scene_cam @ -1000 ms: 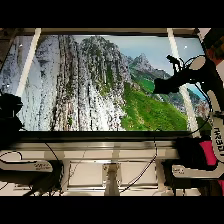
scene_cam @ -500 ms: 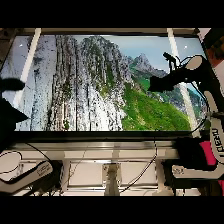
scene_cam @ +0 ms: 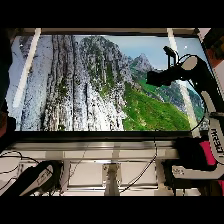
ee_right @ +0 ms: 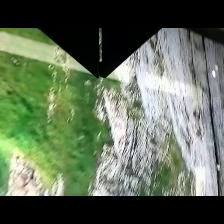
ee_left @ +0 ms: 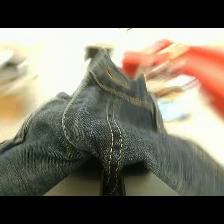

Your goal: Fold the clothes and pants, and hang the long-sleeved shirts on hangers.

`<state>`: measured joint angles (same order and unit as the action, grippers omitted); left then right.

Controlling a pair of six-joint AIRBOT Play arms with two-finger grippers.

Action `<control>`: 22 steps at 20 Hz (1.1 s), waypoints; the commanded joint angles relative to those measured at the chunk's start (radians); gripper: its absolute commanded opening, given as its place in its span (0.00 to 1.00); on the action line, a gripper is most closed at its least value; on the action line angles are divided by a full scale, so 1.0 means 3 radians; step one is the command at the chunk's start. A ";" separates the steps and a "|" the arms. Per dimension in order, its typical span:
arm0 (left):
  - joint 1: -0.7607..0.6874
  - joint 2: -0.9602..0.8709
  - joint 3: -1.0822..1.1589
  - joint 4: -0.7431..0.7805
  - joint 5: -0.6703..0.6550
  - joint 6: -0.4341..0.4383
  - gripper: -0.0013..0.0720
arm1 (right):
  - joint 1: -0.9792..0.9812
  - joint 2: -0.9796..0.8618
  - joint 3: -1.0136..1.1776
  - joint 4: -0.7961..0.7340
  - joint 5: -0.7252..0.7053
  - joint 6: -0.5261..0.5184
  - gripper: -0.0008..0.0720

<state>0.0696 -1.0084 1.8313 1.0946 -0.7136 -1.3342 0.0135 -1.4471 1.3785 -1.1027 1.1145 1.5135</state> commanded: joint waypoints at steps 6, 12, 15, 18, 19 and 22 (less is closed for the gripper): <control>-0.1685 -0.0397 0.0163 -0.0184 0.1022 0.0387 0.03 | -0.0629 0.0268 0.0006 0.0355 -0.0272 -0.0256 0.04; -0.1806 -0.1128 0.0161 0.0361 -0.0130 -0.0047 0.03 | -0.0605 0.0561 0.0671 0.0045 0.1039 -0.0478 0.04; -0.1827 -0.1520 0.0161 0.0790 -0.1085 -0.0140 0.03 | -0.0603 0.0577 0.0884 0.0011 0.1375 -0.0477 0.04; -0.1990 -0.1933 0.0161 0.0791 -0.1726 0.0023 0.03 | -0.0603 0.0538 0.0882 0.0057 0.1462 -0.0476 0.04; -0.2063 -0.2049 0.0161 0.0790 -0.1803 0.0023 0.03 | -0.0603 0.0519 0.0876 0.0056 0.1457 -0.0467 0.04; -0.2295 -0.2296 0.0161 0.0792 -0.1930 0.0023 0.69 | -0.0603 0.0467 0.0876 0.0029 0.1383 -0.0460 0.07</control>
<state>-0.5648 -1.6169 1.8793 1.3109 -1.1721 -1.3346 -0.1673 -1.2968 1.6348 -1.0866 1.5204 1.3746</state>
